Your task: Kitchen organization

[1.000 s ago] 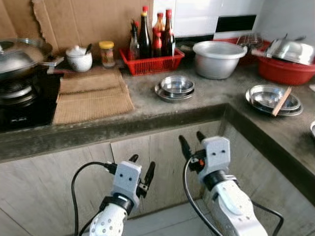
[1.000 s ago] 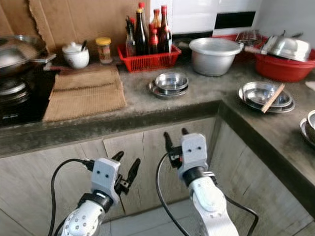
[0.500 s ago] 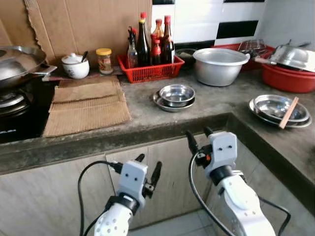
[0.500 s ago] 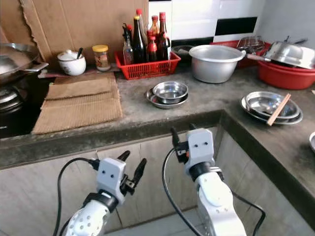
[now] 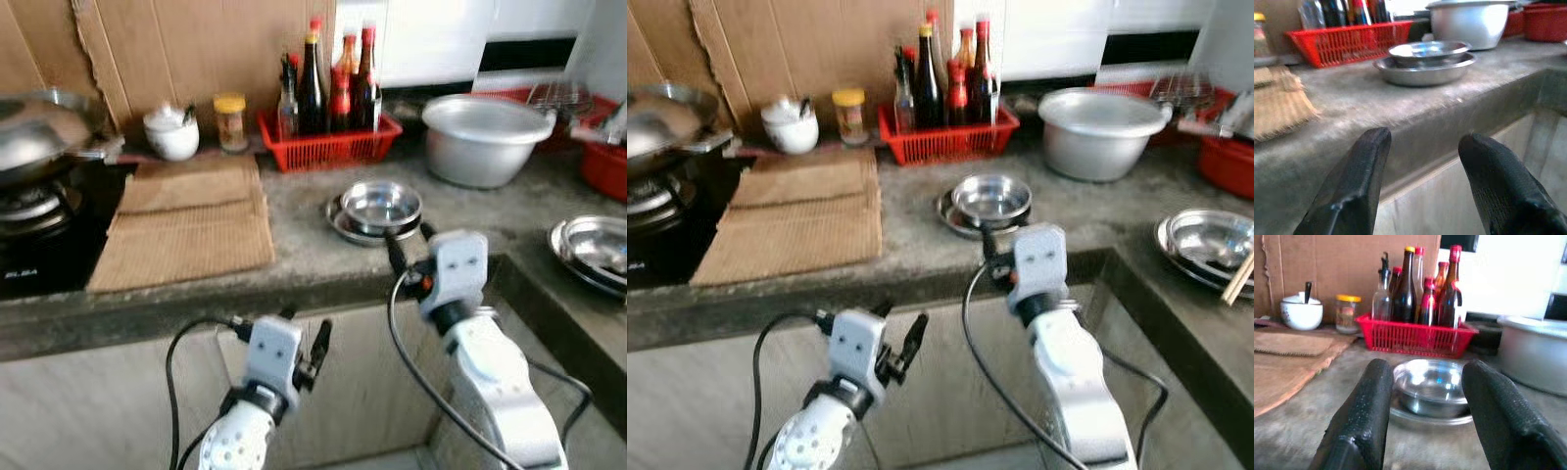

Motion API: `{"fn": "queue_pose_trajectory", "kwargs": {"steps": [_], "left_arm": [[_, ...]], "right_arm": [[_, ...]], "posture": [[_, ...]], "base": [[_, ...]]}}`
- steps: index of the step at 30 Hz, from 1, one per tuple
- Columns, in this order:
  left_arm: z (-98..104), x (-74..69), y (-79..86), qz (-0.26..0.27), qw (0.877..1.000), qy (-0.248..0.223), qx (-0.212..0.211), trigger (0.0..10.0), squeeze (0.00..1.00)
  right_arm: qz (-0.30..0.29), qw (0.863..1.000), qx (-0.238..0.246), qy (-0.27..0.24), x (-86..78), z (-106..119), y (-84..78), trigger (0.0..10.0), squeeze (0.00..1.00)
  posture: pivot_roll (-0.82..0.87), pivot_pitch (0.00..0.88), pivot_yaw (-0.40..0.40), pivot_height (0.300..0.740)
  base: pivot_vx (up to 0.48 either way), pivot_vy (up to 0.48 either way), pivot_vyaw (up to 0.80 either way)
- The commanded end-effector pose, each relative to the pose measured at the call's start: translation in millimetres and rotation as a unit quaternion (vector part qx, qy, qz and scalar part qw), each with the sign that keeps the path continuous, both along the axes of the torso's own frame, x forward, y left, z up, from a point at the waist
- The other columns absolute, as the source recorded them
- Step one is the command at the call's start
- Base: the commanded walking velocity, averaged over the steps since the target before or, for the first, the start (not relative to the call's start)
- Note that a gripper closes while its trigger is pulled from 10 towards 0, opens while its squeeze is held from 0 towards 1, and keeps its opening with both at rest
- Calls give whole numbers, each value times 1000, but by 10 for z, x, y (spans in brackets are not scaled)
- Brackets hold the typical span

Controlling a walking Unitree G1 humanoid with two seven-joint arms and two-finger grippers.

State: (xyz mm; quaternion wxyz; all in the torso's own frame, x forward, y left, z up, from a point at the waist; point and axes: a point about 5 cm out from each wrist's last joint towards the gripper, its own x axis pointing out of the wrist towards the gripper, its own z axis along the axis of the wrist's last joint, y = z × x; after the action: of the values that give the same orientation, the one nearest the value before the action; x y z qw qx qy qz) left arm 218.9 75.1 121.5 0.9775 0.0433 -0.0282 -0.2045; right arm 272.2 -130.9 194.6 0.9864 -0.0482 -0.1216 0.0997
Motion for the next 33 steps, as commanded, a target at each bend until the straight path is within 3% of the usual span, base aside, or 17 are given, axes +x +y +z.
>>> {"fn": "queue_pose_trajectory", "kwargs": {"steps": [1, 11, 20, 21, 24, 25, 26, 30, 33], "left_arm": [[19, 14, 69, 13, 1000, -7, 10, 10000, 0], [18, 23, 58, 16, 1000, -7, 6, 10000, 0], [4, 18, 68, 13, 1000, -4, 6, 10000, 0], [4, 10, 54, 11, 1000, -3, 3, 10000, 0], [11, 2, 45, 11, 1000, -5, 4, 10000, 0], [11, -4, 50, 14, 1000, -6, 5, 10000, 0], [6, -9, 54, 15, 1000, -5, 5, 10000, 0], [3, -9, 58, 19, 1000, -1, 2, 10000, 0], [-1, -7, 64, 28, 1000, -1, 5, 10000, 0]], "right_arm": [[19, 1000, 5, -4, 19, 43, 67, 10000, 0], [55, 998, -14, -6, 134, 150, 75, 10000, 0], [68, 995, -70, 22, 412, 191, 112, 10000, 0], [74, 992, -90, 41, 513, 187, 132, 10000, 1000], [81, 988, -118, 64, 604, 167, 143, 10000, 1000], [80, 983, -144, 83, 678, 128, 133, 10000, 463], [78, 980, -158, 92, 721, 108, 123, 10000, 0], [79, 970, -201, 111, 893, 166, 87, 10000, 0], [78, 967, -207, 124, 975, 216, 65, 10000, 0]], "posture": [[53, 0, -34, 740], [45, 0, -36, 740], [51, 0, -41, 740], [52, 0, -44, 740], [53, 0, -48, 740], [47, 0, -48, 740], [47, 0, -50, 740], [50, 9, -61, 740], [48, 15, -69, 740]], "base": [[289, 0, 0], [140, 0, 0], [0, 0, 0], [0, 0, 0], [0, 0, 0], [0, 0, 0], [0, 0, 0], [0, 0, 0], [0, 0, 0]]}}
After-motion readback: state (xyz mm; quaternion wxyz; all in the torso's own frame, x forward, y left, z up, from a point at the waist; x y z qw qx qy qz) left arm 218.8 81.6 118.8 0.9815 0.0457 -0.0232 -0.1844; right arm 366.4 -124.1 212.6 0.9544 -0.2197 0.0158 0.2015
